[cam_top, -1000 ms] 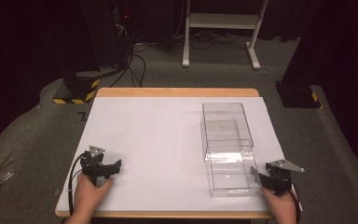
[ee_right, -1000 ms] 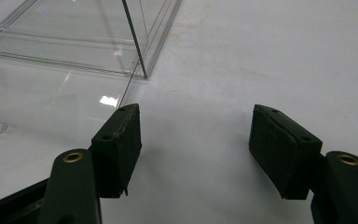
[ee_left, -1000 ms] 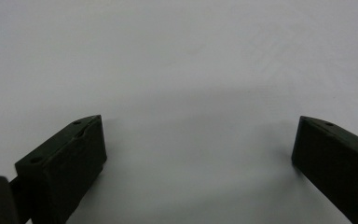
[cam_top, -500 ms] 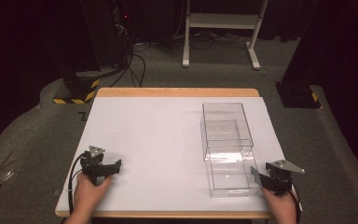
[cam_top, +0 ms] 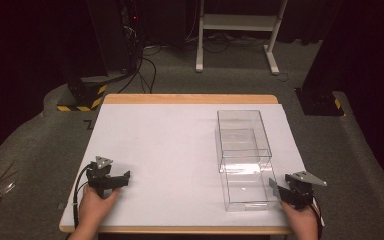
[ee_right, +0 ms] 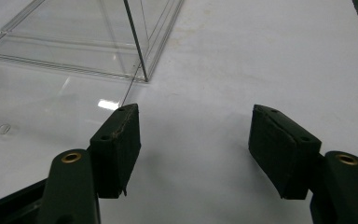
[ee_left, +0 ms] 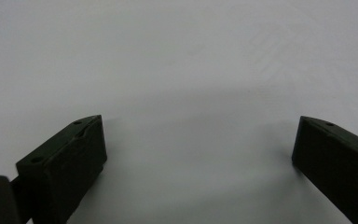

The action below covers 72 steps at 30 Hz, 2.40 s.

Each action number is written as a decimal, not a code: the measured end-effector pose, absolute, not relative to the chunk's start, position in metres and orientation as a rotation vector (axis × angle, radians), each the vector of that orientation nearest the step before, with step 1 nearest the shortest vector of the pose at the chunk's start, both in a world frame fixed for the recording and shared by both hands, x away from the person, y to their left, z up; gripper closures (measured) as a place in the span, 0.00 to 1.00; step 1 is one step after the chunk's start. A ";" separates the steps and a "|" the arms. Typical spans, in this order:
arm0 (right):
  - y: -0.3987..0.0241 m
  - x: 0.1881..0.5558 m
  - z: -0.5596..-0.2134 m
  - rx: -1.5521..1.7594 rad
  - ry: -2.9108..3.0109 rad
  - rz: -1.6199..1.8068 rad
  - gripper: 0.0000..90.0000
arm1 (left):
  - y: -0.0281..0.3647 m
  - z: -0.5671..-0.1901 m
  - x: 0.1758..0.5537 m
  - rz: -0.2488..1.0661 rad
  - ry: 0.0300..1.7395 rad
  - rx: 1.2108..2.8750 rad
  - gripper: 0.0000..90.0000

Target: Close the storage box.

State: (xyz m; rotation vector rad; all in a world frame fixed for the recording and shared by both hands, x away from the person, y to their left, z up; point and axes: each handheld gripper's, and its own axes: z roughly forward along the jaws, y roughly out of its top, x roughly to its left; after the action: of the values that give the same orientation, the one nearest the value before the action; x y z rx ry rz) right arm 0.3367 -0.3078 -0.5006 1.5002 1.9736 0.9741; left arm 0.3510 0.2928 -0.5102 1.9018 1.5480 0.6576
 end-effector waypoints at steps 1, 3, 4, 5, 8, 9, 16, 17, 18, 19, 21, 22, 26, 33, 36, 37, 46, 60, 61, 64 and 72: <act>-0.308 0.337 -0.500 1.504 1.974 0.973 0.38 | 0.293 -0.510 0.351 0.657 1.548 1.902 0.03; -0.307 0.337 -0.500 1.504 1.973 0.973 0.38 | 0.293 -0.510 0.351 0.658 1.548 1.902 0.03; -0.308 0.337 -0.500 1.504 1.970 0.981 0.37 | 0.293 -0.510 0.351 0.657 1.548 1.902 0.03; -0.308 0.337 -0.500 1.504 1.970 0.981 0.37 | 0.293 -0.510 0.351 0.658 1.548 1.902 0.03; -0.309 0.336 -0.497 1.483 1.971 0.993 0.37 | 0.293 -0.510 0.351 0.657 1.548 1.902 0.03; -0.309 0.336 -0.497 1.483 1.969 0.995 0.37 | 0.293 -0.510 0.351 0.657 1.548 1.902 0.03; -0.309 0.333 -0.494 1.459 1.966 0.998 0.37 | 0.293 -0.510 0.351 0.657 1.548 1.902 0.03; -0.308 0.332 -0.493 1.457 1.963 0.997 0.37 | 0.293 -0.510 0.351 0.658 1.548 1.902 0.03; -0.308 0.332 -0.492 1.456 1.961 0.999 0.37 | 0.293 -0.510 0.351 0.658 1.548 1.902 0.03; -0.309 0.331 -0.490 1.447 1.958 1.004 0.37 | 0.293 -0.510 0.351 0.658 1.548 1.902 0.03; -0.309 0.330 -0.486 1.433 1.958 1.008 0.37 | 0.293 -0.510 0.351 0.658 1.548 1.902 0.03; -0.309 0.330 -0.486 1.433 1.958 1.008 0.37 | 0.293 -0.510 0.351 0.658 1.548 1.902 0.04; -0.309 0.327 -0.480 1.418 1.947 1.011 0.37 | 0.293 -0.510 0.351 0.659 1.548 1.902 0.04; -0.310 0.323 -0.473 1.399 1.928 1.035 0.37 | 0.293 -0.510 0.351 0.660 1.548 1.902 0.04; -0.310 0.321 -0.470 1.398 1.918 1.045 0.37 | 0.293 -0.510 0.351 0.660 1.547 1.903 0.04; -0.310 0.321 -0.470 1.398 1.918 1.045 0.37 | 0.293 -0.510 0.351 0.660 1.547 1.902 0.04; -0.309 0.315 -0.460 1.360 1.885 1.063 0.37 | 0.293 -0.510 0.351 0.660 1.547 1.902 0.04; -0.306 0.308 -0.448 1.318 1.831 1.112 0.37 | 0.293 -0.510 0.351 0.660 1.547 1.902 0.04; -0.306 0.308 -0.447 1.318 1.830 1.114 0.37 | 0.293 -0.510 0.351 0.659 1.548 1.903 0.04; -0.306 0.307 -0.446 1.314 1.826 1.121 0.37 | 0.293 -0.510 0.351 0.660 1.547 1.902 0.04; -0.304 0.300 -0.440 1.296 1.817 1.152 0.37 | 0.293 -0.510 0.351 0.659 1.548 1.903 0.04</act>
State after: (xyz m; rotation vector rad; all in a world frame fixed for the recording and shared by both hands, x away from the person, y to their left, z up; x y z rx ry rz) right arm 0.3001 -0.3036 -0.4399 1.2960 1.8168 1.1523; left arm 0.3509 0.2927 -0.5101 1.9035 1.5476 0.6594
